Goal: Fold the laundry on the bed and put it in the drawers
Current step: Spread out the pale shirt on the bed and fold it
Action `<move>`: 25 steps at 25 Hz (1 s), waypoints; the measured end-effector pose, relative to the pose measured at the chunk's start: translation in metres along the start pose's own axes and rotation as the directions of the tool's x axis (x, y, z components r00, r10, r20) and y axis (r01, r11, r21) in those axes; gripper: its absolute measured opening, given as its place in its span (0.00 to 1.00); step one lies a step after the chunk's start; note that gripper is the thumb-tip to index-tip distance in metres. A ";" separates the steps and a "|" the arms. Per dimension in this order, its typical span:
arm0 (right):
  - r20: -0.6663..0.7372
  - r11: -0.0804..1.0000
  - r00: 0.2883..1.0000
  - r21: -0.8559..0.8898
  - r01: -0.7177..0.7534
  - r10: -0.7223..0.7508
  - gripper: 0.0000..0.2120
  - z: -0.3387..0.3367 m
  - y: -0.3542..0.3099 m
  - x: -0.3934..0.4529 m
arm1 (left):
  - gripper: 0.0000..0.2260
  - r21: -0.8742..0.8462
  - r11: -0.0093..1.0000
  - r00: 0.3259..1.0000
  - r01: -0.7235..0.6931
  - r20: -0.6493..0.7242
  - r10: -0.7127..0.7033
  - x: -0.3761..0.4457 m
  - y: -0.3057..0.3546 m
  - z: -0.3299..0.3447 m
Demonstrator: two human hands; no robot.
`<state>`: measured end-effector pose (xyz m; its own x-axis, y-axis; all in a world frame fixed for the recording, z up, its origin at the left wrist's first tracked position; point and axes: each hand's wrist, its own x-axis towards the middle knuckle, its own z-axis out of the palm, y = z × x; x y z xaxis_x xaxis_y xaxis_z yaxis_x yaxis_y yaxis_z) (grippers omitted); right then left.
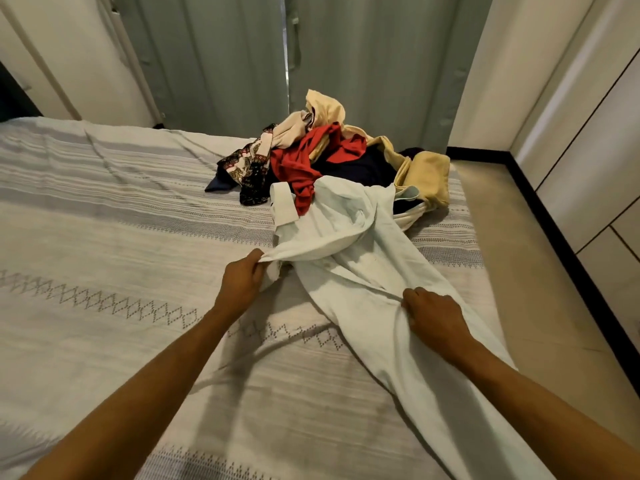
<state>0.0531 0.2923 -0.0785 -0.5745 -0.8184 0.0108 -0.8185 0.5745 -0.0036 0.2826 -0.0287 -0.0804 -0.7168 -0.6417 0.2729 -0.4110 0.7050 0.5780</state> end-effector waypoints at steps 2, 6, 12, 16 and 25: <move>0.060 0.996 0.995 0.038 0.078 -0.081 0.03 -0.025 0.014 -0.023 | 0.11 -0.088 0.992 0.994 -0.087 0.055 0.092 -0.045 0.020 -0.042; 0.516 0.979 0.839 -0.005 0.206 -0.173 0.11 -0.067 -0.006 -0.099 | 0.17 0.256 0.854 0.749 -0.453 0.629 0.209 -0.186 0.046 -0.108; 0.705 0.925 0.700 0.330 -0.187 -0.110 0.05 -0.107 -0.069 -0.172 | 0.15 -0.052 0.950 0.716 -0.309 0.645 0.268 -0.326 0.115 -0.133; 0.591 0.630 0.807 0.627 -0.459 0.000 0.34 -0.150 -0.118 -0.166 | 0.07 -0.379 0.882 0.695 -0.281 0.554 0.459 -0.372 0.231 -0.101; 0.252 0.998 0.966 0.025 -0.058 0.050 0.20 -0.093 -0.134 -0.126 | 0.13 -0.358 0.933 0.574 -0.045 0.755 0.317 -0.308 0.204 -0.042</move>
<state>0.2358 0.3197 0.0141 -0.5967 -0.7652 -0.2418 -0.7837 0.6205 -0.0295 0.4429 0.2999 -0.0138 -0.9671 0.0831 -0.2403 -0.1495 0.5787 0.8017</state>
